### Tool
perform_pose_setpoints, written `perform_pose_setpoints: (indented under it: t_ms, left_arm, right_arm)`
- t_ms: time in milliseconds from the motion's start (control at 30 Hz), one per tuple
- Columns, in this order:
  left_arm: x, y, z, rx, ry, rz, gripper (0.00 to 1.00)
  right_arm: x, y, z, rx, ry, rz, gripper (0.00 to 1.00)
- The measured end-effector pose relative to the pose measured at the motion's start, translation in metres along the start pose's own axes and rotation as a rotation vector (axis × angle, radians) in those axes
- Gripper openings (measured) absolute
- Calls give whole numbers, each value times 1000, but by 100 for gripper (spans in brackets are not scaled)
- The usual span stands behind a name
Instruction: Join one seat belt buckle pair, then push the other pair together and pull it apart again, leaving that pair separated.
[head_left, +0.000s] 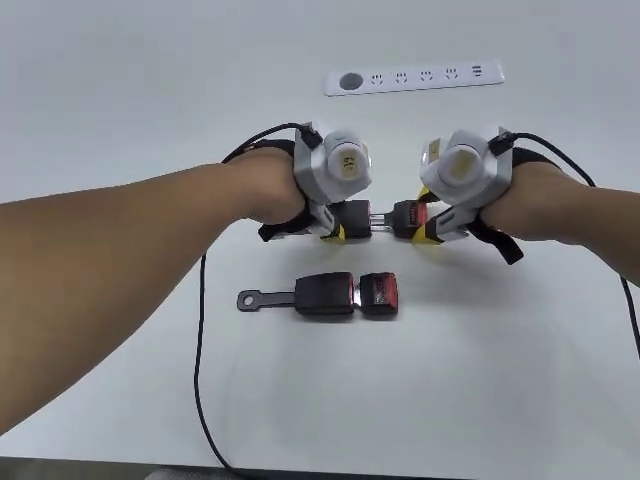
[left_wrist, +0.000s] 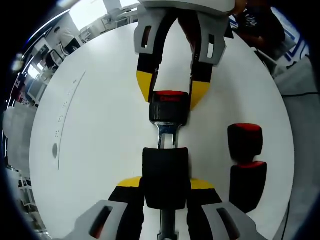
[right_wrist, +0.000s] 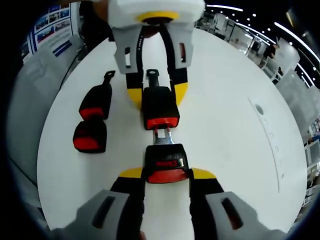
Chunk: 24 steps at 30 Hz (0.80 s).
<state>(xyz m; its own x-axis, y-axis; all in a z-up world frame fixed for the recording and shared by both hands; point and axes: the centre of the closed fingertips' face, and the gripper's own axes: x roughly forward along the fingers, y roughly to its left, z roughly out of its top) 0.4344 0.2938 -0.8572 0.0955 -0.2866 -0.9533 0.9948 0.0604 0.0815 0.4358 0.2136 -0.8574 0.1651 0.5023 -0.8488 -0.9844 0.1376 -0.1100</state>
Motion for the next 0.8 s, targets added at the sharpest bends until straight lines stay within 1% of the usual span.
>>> perform_pose_setpoints:
  t_ms: [100, 167, 233, 300, 367, 500, 600, 733, 767, 800]
  left_arm:
    - [0, 0, 0, 8, -1, -1, 32]
    - [0, -1, 1, 33, -6, -1, 32]
    - [-1, 0, 0, 37, -22, -1, 32]
    - [-1, 0, 0, 35, -41, 0, 32]
    - [0, 1, 0, 33, -46, 7, 32]
    - [1, 3, -1, 5, -67, 9, 31]
    - [0, 1, 0, 9, -83, 12, 31]
    - [0, 0, 1, -2, -84, 11, 31]
    - [0, 0, 1, -1, -78, 10, 31]
    - [0, 0, 1, 2, -75, 8, 31]
  right_arm:
    - [2, 0, 4, -14, -5, -1, 34]
    - [4, -1, 4, -37, 6, -6, 34]
    - [4, -1, 5, -26, -1, 3, 34]
    - [3, -2, 4, -30, -11, 9, 34]
    - [4, -2, 5, -28, -14, 12, 34]
    - [6, -1, 9, -40, 8, 1, 33]
    - [7, -3, 11, -33, 14, -5, 34]
    - [10, -2, 15, -32, 16, -5, 33]
    - [13, 0, 21, -31, 8, -7, 33]
    - [13, -1, 23, -40, 19, -19, 34]
